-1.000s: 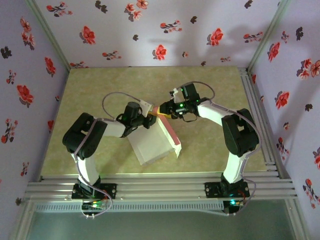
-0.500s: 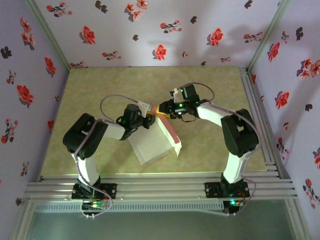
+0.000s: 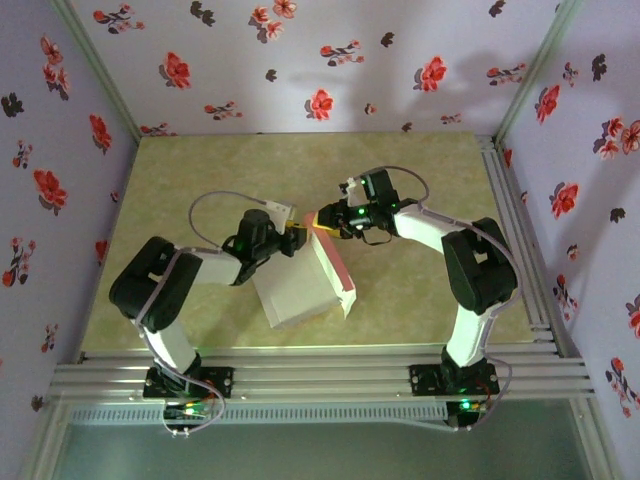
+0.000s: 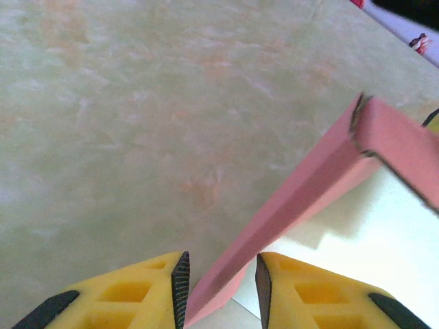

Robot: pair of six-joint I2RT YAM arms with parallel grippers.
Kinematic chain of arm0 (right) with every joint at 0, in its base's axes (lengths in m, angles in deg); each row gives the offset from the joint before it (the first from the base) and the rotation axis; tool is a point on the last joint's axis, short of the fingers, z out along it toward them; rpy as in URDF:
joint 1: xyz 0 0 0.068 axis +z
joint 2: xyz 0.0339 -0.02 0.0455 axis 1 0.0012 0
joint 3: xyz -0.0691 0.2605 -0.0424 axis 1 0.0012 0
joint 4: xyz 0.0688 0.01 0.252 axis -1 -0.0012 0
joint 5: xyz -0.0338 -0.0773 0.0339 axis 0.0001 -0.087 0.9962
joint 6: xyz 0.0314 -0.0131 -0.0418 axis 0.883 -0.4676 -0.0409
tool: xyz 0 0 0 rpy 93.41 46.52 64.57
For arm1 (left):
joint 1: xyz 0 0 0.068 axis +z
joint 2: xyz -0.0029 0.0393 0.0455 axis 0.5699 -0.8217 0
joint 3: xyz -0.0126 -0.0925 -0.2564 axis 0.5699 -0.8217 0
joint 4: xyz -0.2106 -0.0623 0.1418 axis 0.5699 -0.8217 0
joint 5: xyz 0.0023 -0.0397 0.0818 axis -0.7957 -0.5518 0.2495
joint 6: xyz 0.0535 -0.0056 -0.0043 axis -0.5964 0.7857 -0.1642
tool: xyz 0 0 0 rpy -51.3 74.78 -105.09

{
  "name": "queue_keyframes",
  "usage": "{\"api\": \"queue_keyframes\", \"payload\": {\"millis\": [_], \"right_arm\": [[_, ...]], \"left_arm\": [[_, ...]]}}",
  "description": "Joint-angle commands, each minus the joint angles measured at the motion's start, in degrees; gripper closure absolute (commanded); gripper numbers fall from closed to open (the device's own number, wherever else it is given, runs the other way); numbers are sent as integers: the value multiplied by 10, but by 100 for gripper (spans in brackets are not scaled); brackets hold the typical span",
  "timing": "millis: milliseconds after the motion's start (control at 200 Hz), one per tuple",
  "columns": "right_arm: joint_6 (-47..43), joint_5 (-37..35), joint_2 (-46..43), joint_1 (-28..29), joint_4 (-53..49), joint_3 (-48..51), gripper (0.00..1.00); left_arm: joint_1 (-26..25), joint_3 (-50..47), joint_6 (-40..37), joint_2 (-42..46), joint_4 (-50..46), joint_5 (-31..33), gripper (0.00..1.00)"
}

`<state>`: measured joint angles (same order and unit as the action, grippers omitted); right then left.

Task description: Fold the paper box

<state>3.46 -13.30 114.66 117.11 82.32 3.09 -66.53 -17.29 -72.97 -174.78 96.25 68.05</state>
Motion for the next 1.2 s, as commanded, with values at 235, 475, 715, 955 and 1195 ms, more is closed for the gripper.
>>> {"api": "queue_keyframes", "payload": {"millis": [235,475,715,955,1195], "right_arm": [[-21,-17,5,5,-66,-9,60],[-21,-16,6,5,-67,-11,60],[-30,-15,5,5,-81,-16,60],[-47,-19,8,5,-100,-25,60],[-44,-23,8,5,-94,-27,60]], "left_arm": [[37,-10,27,52,-54,-76,80],[41,40,30,23,-95,-152,88],[45,73,43,-7,-102,-166,100],[63,68,33,-4,-109,-190,100],[69,41,23,10,-95,-216,100]]}}
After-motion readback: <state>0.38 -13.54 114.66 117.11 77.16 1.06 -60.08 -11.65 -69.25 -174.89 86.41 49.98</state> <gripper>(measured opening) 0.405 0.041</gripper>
